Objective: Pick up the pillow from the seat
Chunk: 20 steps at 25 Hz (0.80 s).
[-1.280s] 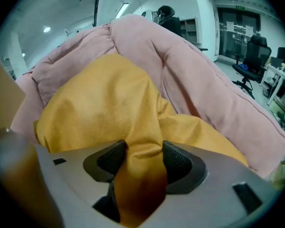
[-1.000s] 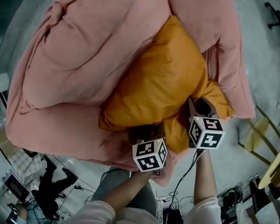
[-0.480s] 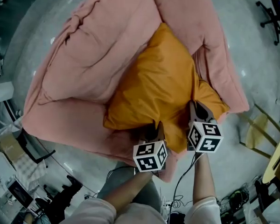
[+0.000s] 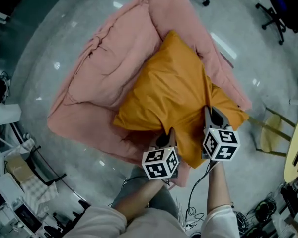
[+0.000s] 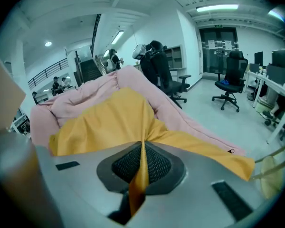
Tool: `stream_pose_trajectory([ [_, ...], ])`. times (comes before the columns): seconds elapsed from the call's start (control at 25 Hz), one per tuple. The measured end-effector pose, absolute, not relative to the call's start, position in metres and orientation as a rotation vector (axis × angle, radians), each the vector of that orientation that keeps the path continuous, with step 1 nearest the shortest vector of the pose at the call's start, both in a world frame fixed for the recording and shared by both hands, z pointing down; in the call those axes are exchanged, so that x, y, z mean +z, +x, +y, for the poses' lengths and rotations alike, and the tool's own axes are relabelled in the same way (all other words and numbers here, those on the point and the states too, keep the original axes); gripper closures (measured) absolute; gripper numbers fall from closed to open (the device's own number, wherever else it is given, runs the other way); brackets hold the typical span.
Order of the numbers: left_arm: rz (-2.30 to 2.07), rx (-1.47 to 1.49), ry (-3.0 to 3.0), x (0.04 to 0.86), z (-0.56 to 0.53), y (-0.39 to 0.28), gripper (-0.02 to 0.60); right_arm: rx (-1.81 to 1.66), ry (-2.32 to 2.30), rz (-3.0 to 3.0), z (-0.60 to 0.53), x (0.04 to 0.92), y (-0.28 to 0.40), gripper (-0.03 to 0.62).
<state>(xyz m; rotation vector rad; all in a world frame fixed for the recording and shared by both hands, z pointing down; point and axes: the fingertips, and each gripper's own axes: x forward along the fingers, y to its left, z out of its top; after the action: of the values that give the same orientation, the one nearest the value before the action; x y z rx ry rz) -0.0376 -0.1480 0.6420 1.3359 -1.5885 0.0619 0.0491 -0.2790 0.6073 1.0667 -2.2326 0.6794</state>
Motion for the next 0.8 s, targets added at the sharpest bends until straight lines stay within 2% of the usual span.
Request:
stream_pose_trajectory([
  [0.4, -1.577, 0.153, 1.654, 0.558, -0.154, 0.008, 0.554, 0.702, 1.328, -2.235, -0.256, 0.533, 0.131, 0.56],
  [0.8, -1.362, 0.261, 1.954, 0.502, -0.149, 0.099, 0.554, 0.737, 1.688, -2.109, -0.205, 0.477, 0.251, 0.562],
])
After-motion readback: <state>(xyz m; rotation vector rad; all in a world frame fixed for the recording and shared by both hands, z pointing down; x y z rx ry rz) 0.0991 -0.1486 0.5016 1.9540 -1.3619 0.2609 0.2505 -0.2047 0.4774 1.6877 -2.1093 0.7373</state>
